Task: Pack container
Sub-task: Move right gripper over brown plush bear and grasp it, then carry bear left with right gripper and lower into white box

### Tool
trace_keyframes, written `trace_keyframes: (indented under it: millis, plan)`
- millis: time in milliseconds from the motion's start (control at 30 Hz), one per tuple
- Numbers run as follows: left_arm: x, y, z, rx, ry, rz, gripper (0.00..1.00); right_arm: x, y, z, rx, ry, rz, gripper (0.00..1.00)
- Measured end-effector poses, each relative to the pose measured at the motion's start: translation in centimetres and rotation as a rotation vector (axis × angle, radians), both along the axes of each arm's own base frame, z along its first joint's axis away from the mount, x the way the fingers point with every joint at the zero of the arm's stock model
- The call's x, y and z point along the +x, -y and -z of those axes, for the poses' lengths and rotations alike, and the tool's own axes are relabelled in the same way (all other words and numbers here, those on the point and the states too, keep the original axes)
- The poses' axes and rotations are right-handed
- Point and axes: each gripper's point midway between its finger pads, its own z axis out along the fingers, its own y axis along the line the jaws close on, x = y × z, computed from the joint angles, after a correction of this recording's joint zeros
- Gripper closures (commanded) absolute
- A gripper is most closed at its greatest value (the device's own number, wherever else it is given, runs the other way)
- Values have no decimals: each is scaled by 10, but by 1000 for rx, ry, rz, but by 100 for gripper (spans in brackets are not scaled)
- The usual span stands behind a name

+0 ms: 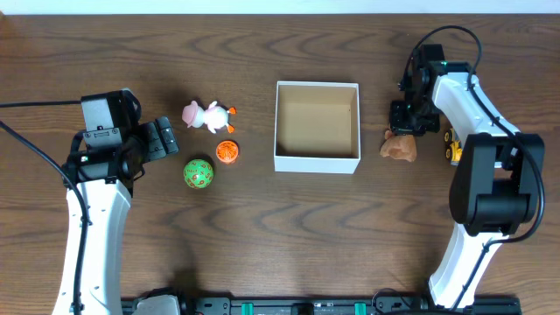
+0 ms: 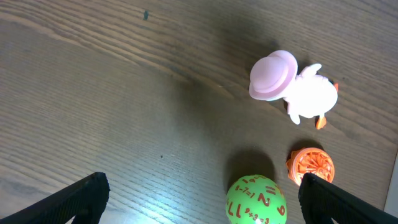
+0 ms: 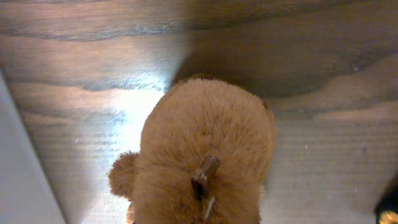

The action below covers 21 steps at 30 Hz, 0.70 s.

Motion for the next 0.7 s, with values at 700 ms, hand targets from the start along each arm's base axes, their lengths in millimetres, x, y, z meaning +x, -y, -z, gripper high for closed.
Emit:
trace_keyframes:
  millis: [700]
  plan:
    - [0, 0, 0, 0, 0, 0, 2, 2, -183, -233, 268, 654, -181, 99]
